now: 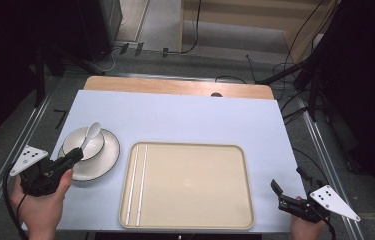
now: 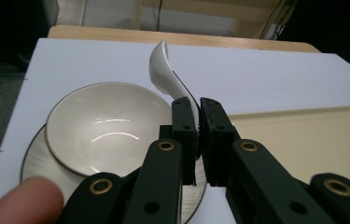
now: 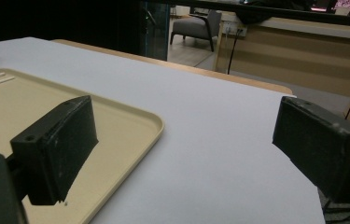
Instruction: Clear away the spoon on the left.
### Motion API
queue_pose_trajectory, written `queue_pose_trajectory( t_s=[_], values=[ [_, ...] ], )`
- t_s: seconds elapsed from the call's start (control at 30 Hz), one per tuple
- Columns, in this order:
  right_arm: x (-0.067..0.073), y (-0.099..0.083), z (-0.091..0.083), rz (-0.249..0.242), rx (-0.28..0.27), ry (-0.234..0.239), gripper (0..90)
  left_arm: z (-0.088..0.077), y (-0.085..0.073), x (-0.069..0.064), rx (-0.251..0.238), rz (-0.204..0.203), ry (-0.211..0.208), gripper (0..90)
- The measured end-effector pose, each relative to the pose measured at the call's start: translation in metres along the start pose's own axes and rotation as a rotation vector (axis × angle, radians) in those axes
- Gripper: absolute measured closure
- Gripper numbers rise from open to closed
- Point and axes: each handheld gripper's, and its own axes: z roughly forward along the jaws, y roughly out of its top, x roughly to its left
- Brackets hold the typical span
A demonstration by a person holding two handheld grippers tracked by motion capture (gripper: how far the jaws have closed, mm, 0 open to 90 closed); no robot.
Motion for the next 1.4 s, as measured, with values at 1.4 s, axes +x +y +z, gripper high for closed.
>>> queue_pose_trajectory(
  t_s=[1.4],
  values=[
    [0.0, 0.0, 0.001, -0.006, 0.003, 0.002, 6.4, 0.095, -0.046, -0.103, 0.056, 0.088, -0.203, 86.3]
  ],
)
